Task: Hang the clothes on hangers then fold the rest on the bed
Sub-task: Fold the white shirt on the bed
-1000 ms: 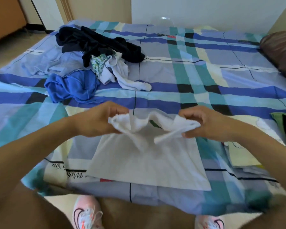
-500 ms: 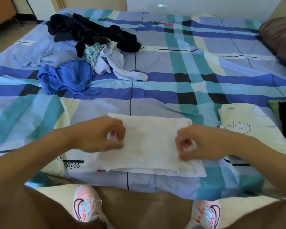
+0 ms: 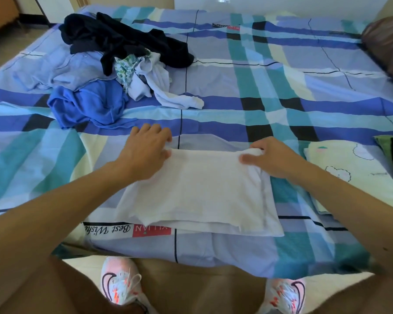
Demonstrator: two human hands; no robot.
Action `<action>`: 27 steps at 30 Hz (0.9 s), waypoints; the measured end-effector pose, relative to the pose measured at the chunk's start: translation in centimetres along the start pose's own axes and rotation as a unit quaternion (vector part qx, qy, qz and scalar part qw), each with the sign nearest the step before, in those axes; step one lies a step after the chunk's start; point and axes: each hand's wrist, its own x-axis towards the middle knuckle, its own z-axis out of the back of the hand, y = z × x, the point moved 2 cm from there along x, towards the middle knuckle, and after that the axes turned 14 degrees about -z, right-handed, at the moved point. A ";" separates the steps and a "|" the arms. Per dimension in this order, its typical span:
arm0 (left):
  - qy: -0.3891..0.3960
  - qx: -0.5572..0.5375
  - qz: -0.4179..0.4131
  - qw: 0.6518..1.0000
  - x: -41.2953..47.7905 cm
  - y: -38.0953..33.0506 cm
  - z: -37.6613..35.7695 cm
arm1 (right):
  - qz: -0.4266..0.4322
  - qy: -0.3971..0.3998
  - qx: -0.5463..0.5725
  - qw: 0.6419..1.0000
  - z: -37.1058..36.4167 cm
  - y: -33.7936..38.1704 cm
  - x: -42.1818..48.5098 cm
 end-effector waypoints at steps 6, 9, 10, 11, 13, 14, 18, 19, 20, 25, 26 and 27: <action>0.009 -0.088 -0.194 0.977 -2.6 -7.4 -1.6 | -0.077 0.039 0.021 0.996 0.0 0.2 -0.5; 0.078 -0.069 -0.207 0.973 -4.5 -9.1 -4.3 | -0.124 0.113 0.054 0.984 0.1 0.3 -1.8; 0.087 -0.051 -0.210 0.973 -4.8 -9.4 -4.9 | -0.133 0.131 0.074 0.980 0.1 0.1 -2.3; 0.095 -0.040 -0.208 0.973 -4.9 -9.4 -5.3 | -0.132 0.141 0.082 0.978 -0.2 -0.1 -2.7; 0.122 -0.042 -0.200 0.971 -4.8 -9.3 -5.2 | -0.119 0.141 0.076 0.980 -0.7 -0.5 -3.2; 0.140 -0.060 -0.198 0.968 -4.6 -9.4 -4.5 | -0.112 0.136 0.089 0.980 -0.9 -0.6 -3.3; 0.133 -0.328 -0.107 0.929 -4.0 -9.4 0.0 | -0.073 0.164 0.230 0.956 -0.4 0.6 -3.7; 0.101 -0.392 -0.065 0.912 -3.7 -9.3 1.1 | -0.057 0.179 0.260 0.947 -0.3 1.1 -3.9; 0.081 -0.453 -0.018 0.888 -3.5 -9.2 2.2 | -0.038 0.195 0.289 0.936 -0.3 1.7 -4.2; 0.088 -0.686 0.148 0.707 -3.5 -8.0 4.9 | 0.081 0.325 0.350 0.875 -2.5 5.1 -6.1; 0.078 -0.684 0.151 0.709 -3.6 -7.4 4.9 | 0.097 0.336 0.343 0.872 -3.0 5.7 -6.2; 0.061 -0.668 0.153 0.725 -3.7 -6.8 4.9 | 0.108 0.335 0.335 0.874 -3.3 6.2 -6.3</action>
